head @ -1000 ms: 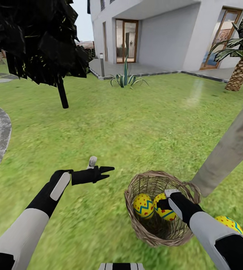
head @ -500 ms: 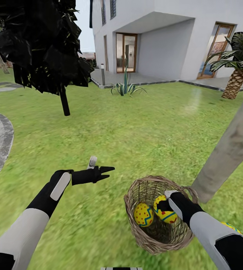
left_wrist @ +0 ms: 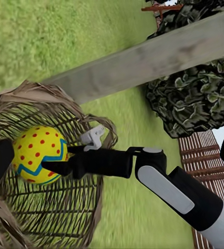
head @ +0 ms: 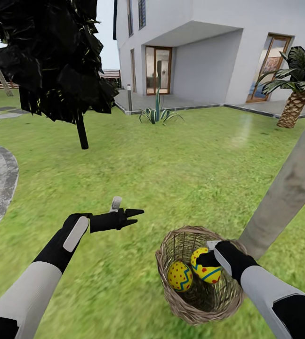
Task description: Take the three Easter eggs out of the wicker basket on the lawn in the garden, then place them on the lawn next to a single tree (choose any tree) so that all three eggs are next to the same tree and none are left in the basket.
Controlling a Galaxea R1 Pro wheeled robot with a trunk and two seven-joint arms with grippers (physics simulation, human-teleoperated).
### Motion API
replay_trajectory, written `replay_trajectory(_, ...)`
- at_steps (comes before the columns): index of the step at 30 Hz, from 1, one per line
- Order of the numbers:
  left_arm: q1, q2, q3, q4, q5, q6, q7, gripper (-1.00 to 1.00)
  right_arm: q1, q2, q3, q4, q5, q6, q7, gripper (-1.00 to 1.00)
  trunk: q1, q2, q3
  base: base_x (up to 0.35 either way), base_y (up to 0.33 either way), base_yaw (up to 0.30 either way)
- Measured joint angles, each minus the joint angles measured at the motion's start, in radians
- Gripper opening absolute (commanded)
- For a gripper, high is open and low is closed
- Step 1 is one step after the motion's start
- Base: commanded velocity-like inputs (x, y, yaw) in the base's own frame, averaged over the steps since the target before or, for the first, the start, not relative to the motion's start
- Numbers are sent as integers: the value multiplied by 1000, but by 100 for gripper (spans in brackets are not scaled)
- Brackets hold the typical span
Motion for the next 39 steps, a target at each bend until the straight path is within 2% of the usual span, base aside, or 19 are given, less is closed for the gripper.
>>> replay_trajectory(6,0,0,0,0,0,0,0,100,0,-3,0,1,1,-1,26,-100,-23,42,19,0,0,0)
replay_trajectory(10,0,1,0,0,0,0,0,100,0,-22,0,-1,3,-1,79,-100,-38,70,31,0,0,0)
replay_trajectory(17,0,1,0,0,-1,0,1,100,0,-25,0,-1,2,-1,89,-100,-65,119,53,-10,0,0)
replay_trajectory(24,0,0,0,0,-1,0,2,100,0,-25,0,-1,3,-1,89,-100,-91,168,75,-295,0,0)
replay_trajectory(28,0,0,0,0,-1,0,2,100,0,-25,0,-1,3,-1,89,-100,-107,196,88,-49,0,0)
replay_trajectory(30,0,0,0,0,-1,0,2,100,0,-37,0,-3,4,-1,99,-100,-115,210,94,-3,0,0)
replay_trajectory(36,0,0,0,0,-1,0,2,100,0,-125,-2,-11,7,-2,337,-100,-138,252,113,0,0,0)
replay_trajectory(39,0,0,0,0,-2,0,2,100,0,-157,-2,-11,6,-4,472,-100,-150,273,122,0,0,0)
